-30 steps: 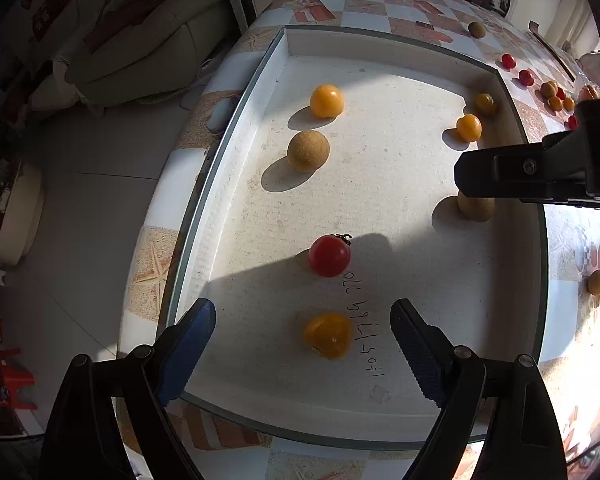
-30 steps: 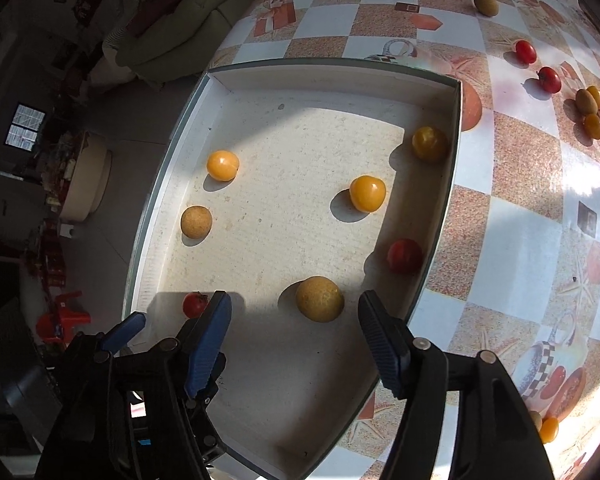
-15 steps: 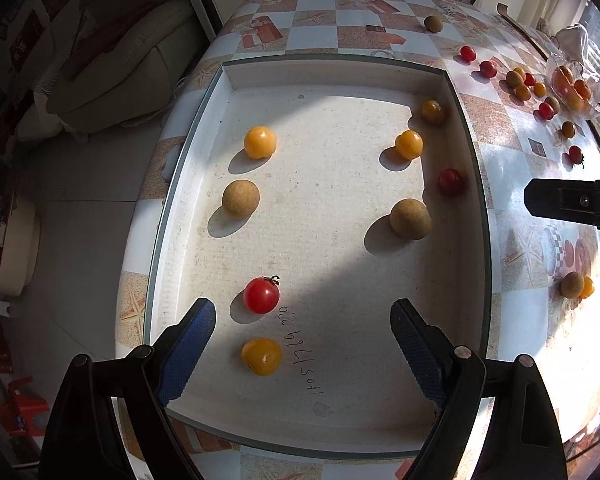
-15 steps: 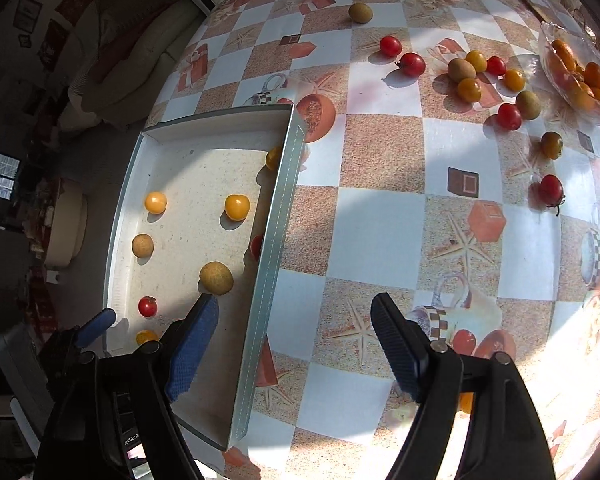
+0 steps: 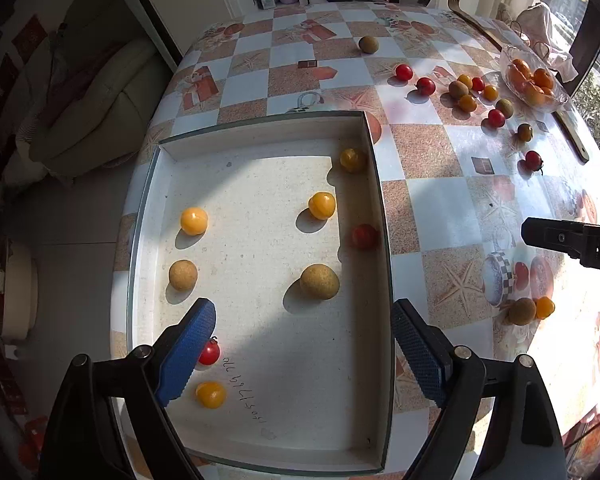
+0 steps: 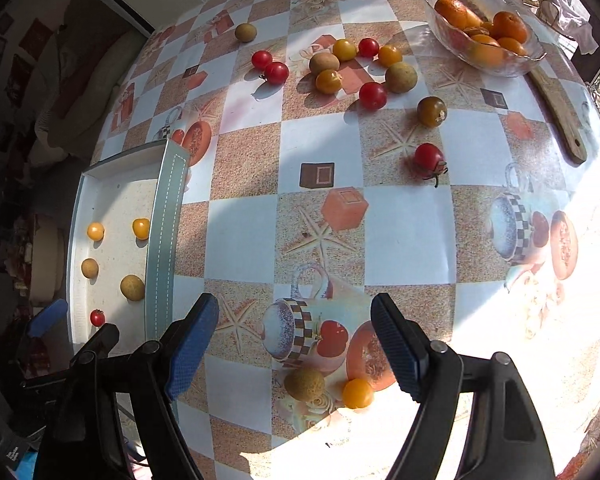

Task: Organize fruits
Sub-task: 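Move both open tools back to the red cherry tomatoes on the table, then grasp a red cherry tomato with the left tool while the right tool grasps another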

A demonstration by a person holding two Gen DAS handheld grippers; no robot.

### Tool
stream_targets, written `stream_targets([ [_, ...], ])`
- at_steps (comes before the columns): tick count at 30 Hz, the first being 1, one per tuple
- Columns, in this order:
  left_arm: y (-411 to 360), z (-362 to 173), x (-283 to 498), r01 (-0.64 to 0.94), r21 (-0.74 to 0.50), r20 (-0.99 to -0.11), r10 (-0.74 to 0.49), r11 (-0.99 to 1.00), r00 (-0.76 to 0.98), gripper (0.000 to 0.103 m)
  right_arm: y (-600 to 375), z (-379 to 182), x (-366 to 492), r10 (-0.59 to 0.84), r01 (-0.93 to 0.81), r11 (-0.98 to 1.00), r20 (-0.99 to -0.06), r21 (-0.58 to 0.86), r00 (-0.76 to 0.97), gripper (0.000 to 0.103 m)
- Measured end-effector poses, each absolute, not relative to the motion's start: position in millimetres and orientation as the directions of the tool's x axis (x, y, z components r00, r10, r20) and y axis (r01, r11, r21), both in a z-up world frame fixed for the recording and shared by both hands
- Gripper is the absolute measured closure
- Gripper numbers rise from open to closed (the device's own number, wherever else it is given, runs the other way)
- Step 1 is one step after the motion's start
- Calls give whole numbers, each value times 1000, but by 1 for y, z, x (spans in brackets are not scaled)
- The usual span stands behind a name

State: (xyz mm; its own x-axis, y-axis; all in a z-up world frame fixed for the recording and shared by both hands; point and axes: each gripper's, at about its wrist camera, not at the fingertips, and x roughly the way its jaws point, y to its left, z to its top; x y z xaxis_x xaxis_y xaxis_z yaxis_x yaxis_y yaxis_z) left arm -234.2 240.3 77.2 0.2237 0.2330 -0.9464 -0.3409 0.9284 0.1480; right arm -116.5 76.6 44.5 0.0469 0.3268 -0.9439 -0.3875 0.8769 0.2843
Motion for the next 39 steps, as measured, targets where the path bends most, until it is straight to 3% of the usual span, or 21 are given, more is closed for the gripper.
stream_targets([
  [13,214,89,-112,-283,39,-927,141,958,346,13,30,32,-58,254,-292,934,-958,206,136,22],
  [18,213,60,-67,-277,27,-934,124,960,336,13,33,28,-52,262,-305,929,-954,209,144,33],
  [21,217,44,-48,-292,-8,-941,92,956,326,25,36,24,-48,265,-312,927,-953,209,148,38],
  [27,225,22,-20,-335,-23,-942,92,942,322,25,39,21,-40,276,-332,919,-947,211,163,40],
  [31,224,12,-4,-336,-10,-947,99,942,305,41,41,21,-35,276,-347,916,-945,203,177,44],
  [35,220,12,0,-326,4,-939,116,945,325,45,43,19,-31,274,-357,914,-943,195,187,49],
  [39,212,14,1,-303,-6,-934,103,953,342,66,46,19,-31,265,-370,912,-944,179,197,60],
])
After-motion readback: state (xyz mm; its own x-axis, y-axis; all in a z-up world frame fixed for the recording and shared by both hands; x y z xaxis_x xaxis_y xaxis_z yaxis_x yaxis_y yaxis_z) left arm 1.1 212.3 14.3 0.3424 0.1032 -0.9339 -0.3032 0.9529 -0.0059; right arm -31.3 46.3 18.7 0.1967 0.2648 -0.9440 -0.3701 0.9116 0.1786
